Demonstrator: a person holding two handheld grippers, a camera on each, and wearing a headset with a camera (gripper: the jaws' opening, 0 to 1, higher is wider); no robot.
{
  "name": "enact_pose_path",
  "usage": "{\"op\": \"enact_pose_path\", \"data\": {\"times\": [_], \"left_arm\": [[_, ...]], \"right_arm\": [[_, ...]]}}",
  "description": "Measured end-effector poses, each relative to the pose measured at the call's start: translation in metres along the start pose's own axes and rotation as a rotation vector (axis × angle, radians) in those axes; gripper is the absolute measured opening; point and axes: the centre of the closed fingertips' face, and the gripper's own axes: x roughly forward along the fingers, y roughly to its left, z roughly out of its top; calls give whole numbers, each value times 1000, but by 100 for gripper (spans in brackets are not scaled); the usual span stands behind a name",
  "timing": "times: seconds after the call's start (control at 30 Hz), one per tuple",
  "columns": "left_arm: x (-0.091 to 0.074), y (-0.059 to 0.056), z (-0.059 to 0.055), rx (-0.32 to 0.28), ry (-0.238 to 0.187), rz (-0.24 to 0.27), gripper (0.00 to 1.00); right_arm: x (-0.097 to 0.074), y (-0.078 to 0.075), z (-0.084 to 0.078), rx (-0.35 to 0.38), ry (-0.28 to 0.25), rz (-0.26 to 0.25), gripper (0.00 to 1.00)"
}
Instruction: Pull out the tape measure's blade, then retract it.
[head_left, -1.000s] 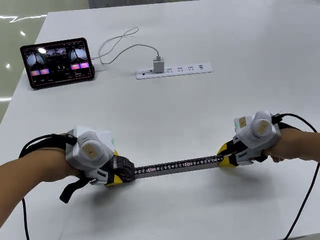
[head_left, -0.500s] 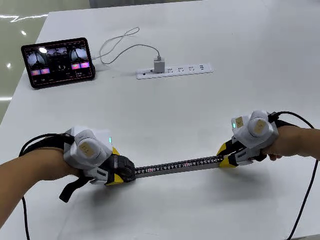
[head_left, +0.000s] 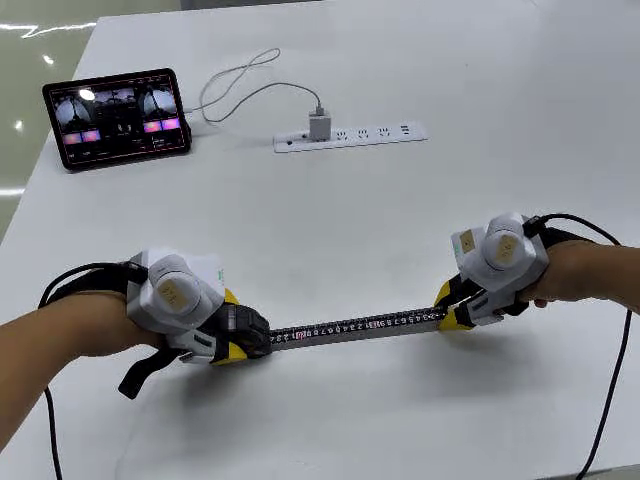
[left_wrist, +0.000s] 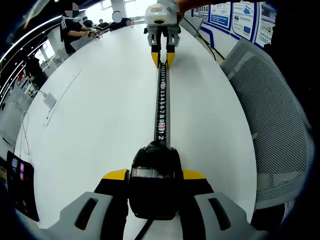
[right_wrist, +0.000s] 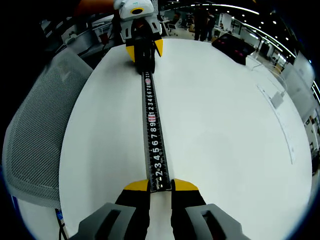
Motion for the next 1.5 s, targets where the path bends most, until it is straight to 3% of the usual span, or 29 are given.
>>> {"op": "enact_pose_path", "data": {"times": [0.2,0.37,0.63,0.8,0.9,0.93,1.03,1.17,1.37,1.5], "left_arm": [[0,1,0,1,0,4,33],[0,1,0,1,6,1,34],[-4,2,-1,-13,20,-8,33],[-9,1,1,3,-1,-3,33],[-12,2,2,-21,-11,-2,32],[-15,4,5,-16,-30,15,33],[-21,8,13,-56,-72,31,38],[-26,11,16,-90,-97,36,47],[-31,13,15,-152,-107,56,59],[-33,12,14,-195,-118,67,67]], "right_arm": [[1,0,1,7,4,6,12],[2,1,1,-64,16,3,12],[2,1,2,-73,43,-2,13],[2,1,4,-81,34,-3,15],[0,1,9,-75,22,-7,16],[-1,1,11,-72,22,-8,17],[-4,0,13,-44,16,-13,23],[-10,-1,17,3,-3,-28,31],[-17,0,26,97,-79,-41,50],[-20,-4,24,119,-88,-67,56]]}}
